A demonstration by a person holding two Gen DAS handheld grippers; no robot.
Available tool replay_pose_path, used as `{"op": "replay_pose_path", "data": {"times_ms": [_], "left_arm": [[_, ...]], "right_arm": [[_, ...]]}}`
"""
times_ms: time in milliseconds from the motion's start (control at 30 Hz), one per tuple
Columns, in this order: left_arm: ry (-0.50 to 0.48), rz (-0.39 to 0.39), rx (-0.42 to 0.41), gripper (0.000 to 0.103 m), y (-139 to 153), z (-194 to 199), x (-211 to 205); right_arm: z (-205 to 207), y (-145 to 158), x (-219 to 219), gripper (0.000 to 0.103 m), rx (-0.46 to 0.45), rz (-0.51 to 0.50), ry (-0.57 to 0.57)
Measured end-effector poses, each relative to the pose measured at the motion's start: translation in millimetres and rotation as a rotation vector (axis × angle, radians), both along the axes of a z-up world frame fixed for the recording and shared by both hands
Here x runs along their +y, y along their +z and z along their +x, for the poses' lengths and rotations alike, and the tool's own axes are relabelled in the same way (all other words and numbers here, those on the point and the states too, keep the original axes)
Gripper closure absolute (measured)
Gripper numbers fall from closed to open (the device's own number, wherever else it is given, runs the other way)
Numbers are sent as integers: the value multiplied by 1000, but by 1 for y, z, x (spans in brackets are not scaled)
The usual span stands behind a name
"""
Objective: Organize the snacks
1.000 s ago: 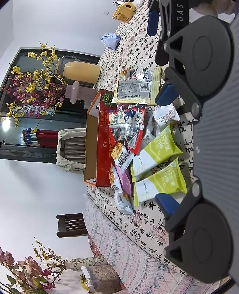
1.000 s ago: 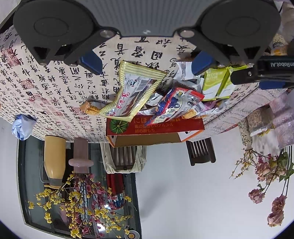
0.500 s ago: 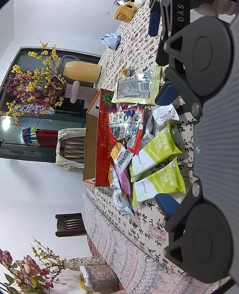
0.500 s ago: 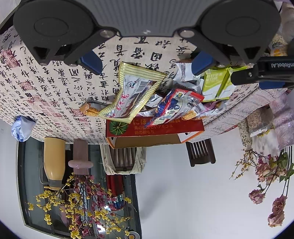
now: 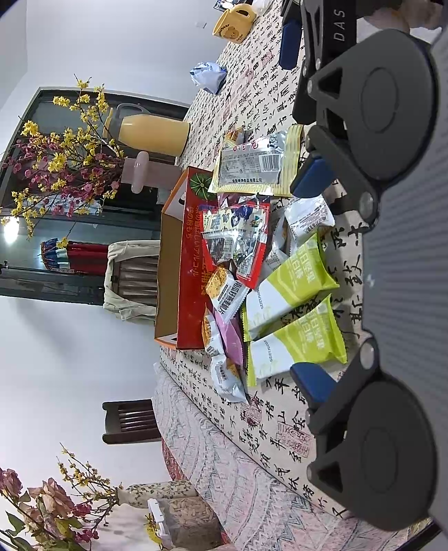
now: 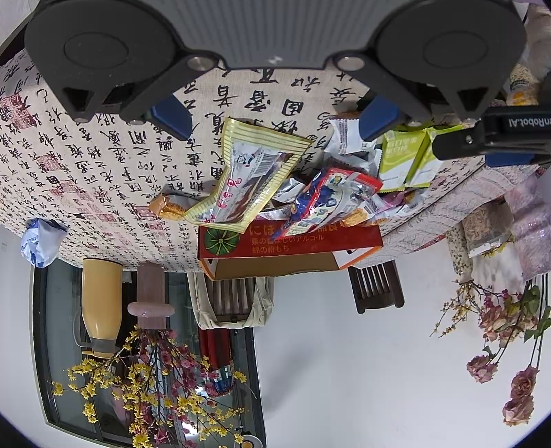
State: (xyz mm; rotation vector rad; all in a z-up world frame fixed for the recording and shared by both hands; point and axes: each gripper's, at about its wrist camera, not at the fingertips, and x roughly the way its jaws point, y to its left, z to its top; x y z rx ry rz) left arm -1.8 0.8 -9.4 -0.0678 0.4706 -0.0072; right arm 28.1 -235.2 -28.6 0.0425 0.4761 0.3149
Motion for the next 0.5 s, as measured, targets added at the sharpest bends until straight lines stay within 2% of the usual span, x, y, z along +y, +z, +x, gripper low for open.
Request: {"op": "replay_pose_path", "data": {"times_ms": [500], "left_arm": [[20, -36, 36, 0, -4, 7, 8]], "right_arm": [[4, 0, -3, 0, 24, 9, -6]]}}
